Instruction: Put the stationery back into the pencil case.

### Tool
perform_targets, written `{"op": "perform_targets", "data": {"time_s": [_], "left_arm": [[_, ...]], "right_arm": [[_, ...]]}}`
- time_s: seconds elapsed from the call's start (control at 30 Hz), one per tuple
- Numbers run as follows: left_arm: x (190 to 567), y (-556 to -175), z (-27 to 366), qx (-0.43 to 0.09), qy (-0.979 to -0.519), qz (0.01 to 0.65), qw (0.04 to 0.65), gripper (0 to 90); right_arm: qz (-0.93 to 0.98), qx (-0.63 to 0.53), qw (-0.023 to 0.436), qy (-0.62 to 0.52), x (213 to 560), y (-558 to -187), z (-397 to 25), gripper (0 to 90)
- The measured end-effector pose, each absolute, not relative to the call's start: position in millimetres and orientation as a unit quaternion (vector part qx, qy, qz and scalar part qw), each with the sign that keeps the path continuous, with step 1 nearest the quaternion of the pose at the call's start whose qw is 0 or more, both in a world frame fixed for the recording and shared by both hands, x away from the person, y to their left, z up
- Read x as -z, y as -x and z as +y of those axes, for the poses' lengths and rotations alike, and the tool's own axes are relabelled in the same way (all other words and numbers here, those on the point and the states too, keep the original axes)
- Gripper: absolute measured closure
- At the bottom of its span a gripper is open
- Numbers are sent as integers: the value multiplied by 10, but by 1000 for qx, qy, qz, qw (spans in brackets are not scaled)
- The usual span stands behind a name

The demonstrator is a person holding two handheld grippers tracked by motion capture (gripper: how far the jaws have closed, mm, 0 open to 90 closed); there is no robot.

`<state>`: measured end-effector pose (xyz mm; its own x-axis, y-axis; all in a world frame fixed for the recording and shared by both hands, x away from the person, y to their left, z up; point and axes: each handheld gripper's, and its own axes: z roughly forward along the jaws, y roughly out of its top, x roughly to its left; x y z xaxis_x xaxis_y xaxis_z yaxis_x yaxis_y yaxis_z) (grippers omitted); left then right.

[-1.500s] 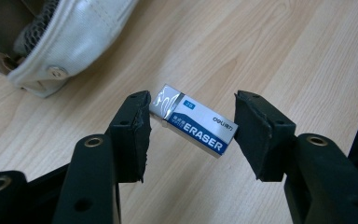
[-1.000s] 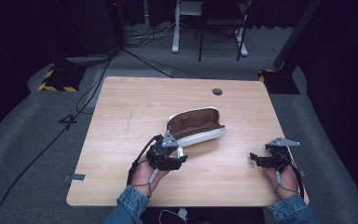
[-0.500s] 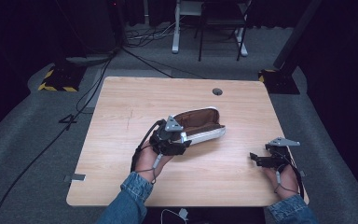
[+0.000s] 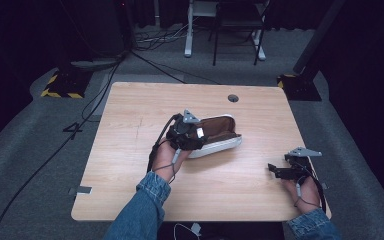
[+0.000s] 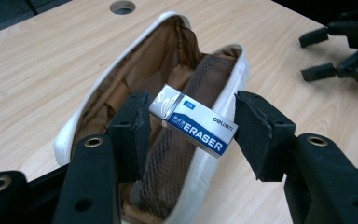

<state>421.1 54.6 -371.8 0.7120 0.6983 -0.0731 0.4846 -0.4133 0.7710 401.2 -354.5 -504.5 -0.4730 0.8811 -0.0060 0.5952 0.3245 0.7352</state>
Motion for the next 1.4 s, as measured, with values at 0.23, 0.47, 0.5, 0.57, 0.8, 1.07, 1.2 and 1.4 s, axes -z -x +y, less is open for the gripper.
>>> {"op": "perform_targets", "data": {"time_s": [0.23,0.47,0.5,0.57,0.8,1.07,1.2,1.4], "left_arm": [[3754,-4407,420,-150,-834,350,400,469],[3870,-4630,294,-138,-840,357,385,469],[3870,-4630,294,-138,-840,357,385,469],[3896,-4666,263,-133,-840,355,388,469],[3986,-4759,165,-119,-840,362,386,468],[4096,-4826,100,-108,-844,376,366,466],[4148,-4849,94,-101,-848,381,354,462],[4195,-4857,117,-103,-846,382,356,377]], "right_arm": [[787,-343,208,-469,5045,-4011,-3545,143],[786,-343,209,-469,5046,-4011,-3544,143],[786,-343,209,-469,5046,-4011,-3544,143],[787,-343,208,-469,5045,-4011,-3545,143],[787,-343,208,-469,5045,-4011,-3545,143],[787,-343,208,-469,5045,-4011,-3545,143],[787,-343,208,-469,5045,-4011,-3545,143],[787,-343,208,-469,5045,-4011,-3545,143]]}}
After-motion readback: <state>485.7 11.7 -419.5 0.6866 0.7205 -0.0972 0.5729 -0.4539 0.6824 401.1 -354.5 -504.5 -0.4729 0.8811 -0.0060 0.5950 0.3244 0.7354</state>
